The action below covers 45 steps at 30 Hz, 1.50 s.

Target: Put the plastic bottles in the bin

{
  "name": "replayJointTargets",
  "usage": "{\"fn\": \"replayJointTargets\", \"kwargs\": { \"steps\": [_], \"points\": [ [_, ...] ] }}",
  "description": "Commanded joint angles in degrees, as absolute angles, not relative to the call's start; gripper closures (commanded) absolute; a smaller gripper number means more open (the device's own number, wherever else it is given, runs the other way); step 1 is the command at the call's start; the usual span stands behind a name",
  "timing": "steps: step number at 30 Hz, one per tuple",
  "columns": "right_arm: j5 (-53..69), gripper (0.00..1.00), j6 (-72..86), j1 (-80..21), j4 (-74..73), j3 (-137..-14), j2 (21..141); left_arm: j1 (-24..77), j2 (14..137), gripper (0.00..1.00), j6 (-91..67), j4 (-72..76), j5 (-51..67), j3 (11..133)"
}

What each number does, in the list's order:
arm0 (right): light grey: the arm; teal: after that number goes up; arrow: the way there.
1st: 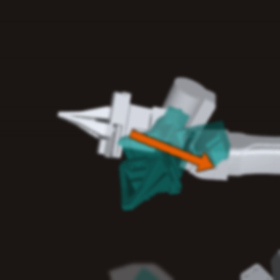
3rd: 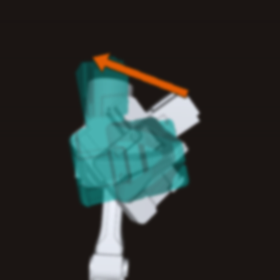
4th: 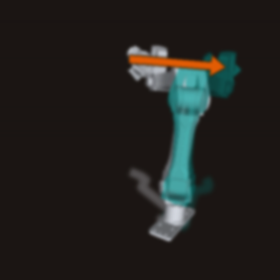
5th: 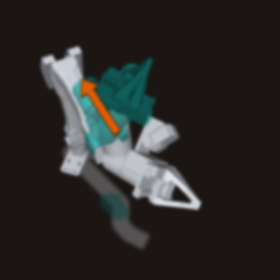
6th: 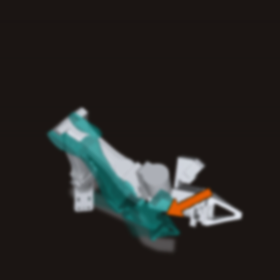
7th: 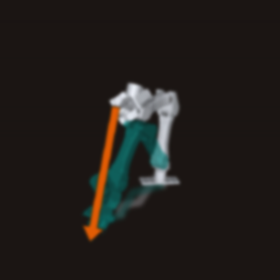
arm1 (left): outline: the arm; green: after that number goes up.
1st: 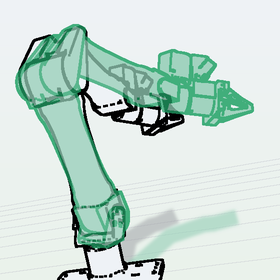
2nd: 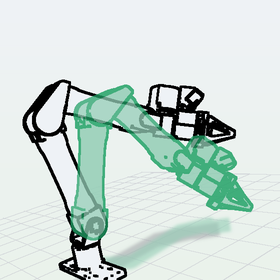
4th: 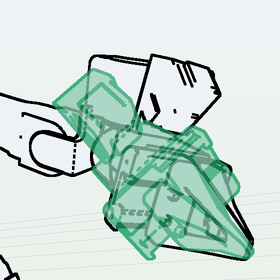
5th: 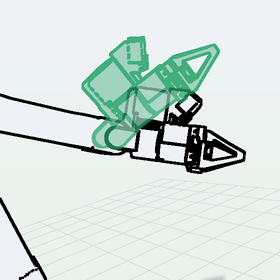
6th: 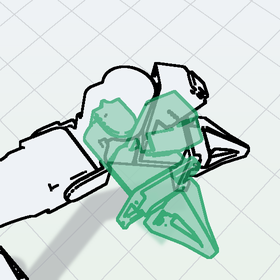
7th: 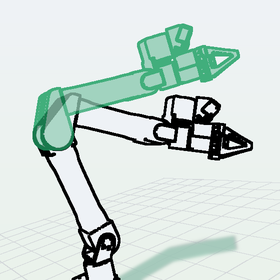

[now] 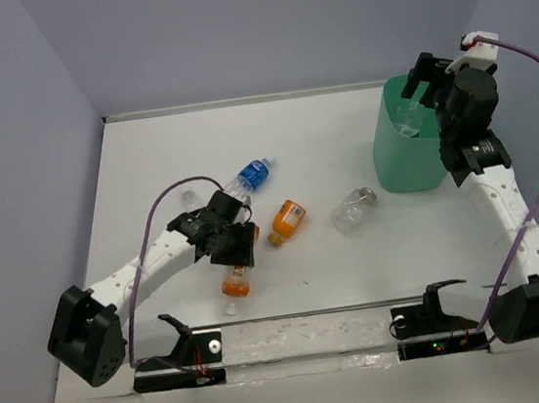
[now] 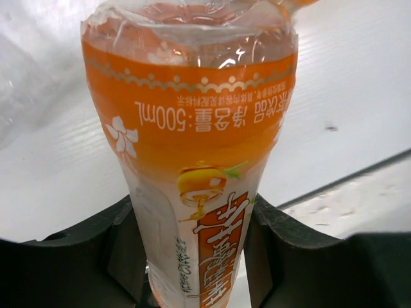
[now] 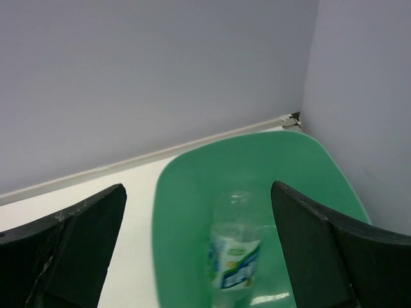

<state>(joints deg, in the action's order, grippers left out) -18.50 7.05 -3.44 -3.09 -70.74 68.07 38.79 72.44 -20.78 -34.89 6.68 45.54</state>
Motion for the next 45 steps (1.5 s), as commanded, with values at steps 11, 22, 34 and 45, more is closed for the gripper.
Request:
{"fn": "replayJointTargets", "kwargs": {
  "steps": [11,22,34,45],
  "points": [
    [45.87,0.00,40.51,-11.85,7.91,-52.91,44.83,44.91,60.28,0.50,-23.99,-12.60,17.22,63.89],
    [43.59,0.00,35.42,-23.90,3.25,-53.97,49.30,53.61,69.78,0.50,-21.97,-0.79,17.31,71.36],
    [39.02,0.01,38.31,-25.75,9.66,-49.66,51.15,56.51,70.58,0.50,-20.65,2.55,20.30,69.79],
    [32.16,0.12,41.83,-25.75,19.59,-47.81,52.64,57.04,70.23,0.32,-20.57,4.39,20.92,66.27]
  ]
}}
